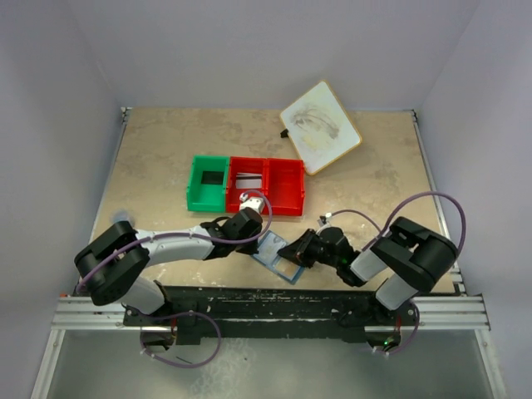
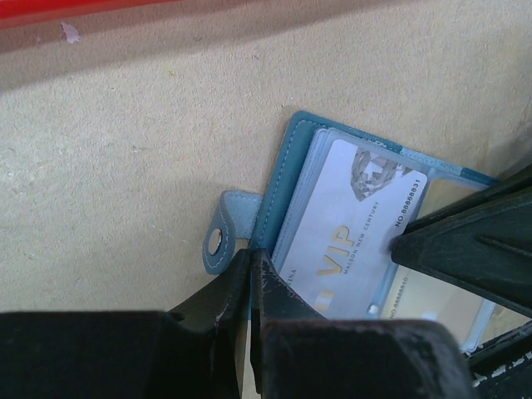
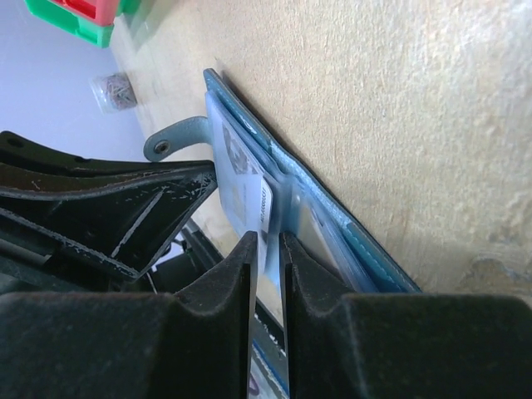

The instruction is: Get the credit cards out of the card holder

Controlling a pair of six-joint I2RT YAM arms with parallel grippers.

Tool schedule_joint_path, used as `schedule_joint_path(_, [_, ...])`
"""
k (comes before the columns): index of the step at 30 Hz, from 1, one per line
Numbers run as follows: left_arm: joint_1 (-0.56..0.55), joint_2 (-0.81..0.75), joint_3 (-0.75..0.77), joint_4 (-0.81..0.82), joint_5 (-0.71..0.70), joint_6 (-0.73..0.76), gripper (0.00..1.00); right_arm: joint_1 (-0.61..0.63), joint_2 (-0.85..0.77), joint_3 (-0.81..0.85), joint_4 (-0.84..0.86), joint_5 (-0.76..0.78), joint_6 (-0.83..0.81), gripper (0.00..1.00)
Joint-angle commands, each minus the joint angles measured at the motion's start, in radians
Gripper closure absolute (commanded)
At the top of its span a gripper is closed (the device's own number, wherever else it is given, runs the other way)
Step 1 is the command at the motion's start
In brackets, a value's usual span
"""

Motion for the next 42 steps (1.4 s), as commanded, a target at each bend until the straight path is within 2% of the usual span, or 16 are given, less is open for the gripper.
schedule_joint_path(1, [-0.004,-0.021,0.003,0.009,-0.005,-0.015,1.00,0.004,0.067,-0.009,0.099,-0.012,0.014,0.79])
schedule_joint_path(6, [-0.006,-0.018,0.003,0.018,0.015,-0.013,1.00,0.004,0.107,-0.019,0.166,-0.020,0.030,0.80])
schedule_joint_path(9, [-0.009,-0.019,0.006,0.015,0.015,-0.009,1.00,0.004,0.132,0.000,0.179,-0.023,0.024,0.89])
schedule_joint_path(12, [-0.011,-0.020,0.008,0.014,0.019,-0.003,1.00,0.004,0.158,0.001,0.225,-0.027,0.032,0.91])
schedule_joint_path(15, [-0.014,-0.020,0.007,0.013,0.015,-0.006,1.00,0.004,0.177,-0.027,0.304,-0.011,0.052,0.99])
schedule_joint_path(18, [-0.015,-0.027,0.008,-0.003,-0.015,-0.016,1.00,0.004,0.171,-0.047,0.319,-0.010,0.058,1.00])
schedule_joint_path(24, [-0.015,-0.081,0.028,-0.052,-0.097,-0.026,0.98,0.004,0.127,-0.094,0.293,-0.021,0.040,1.00])
schedule_joint_path(30, [-0.017,-0.122,0.084,-0.069,-0.088,-0.023,0.96,0.004,0.099,-0.118,0.280,-0.010,0.033,1.00])
schedule_joint_path(33, [-0.054,-0.144,0.099,-0.048,-0.075,0.006,0.92,0.004,0.072,-0.128,0.242,-0.011,0.033,1.00])
schedule_joint_path(39, [-0.128,-0.035,0.122,0.060,0.082,0.034,0.86,0.004,-0.006,-0.068,0.058,0.001,-0.002,1.00])
schedule_joint_path(42, [-0.147,0.049,0.137,0.057,0.067,0.010,0.86,0.004,-0.035,-0.059,0.003,0.008,-0.008,1.00])
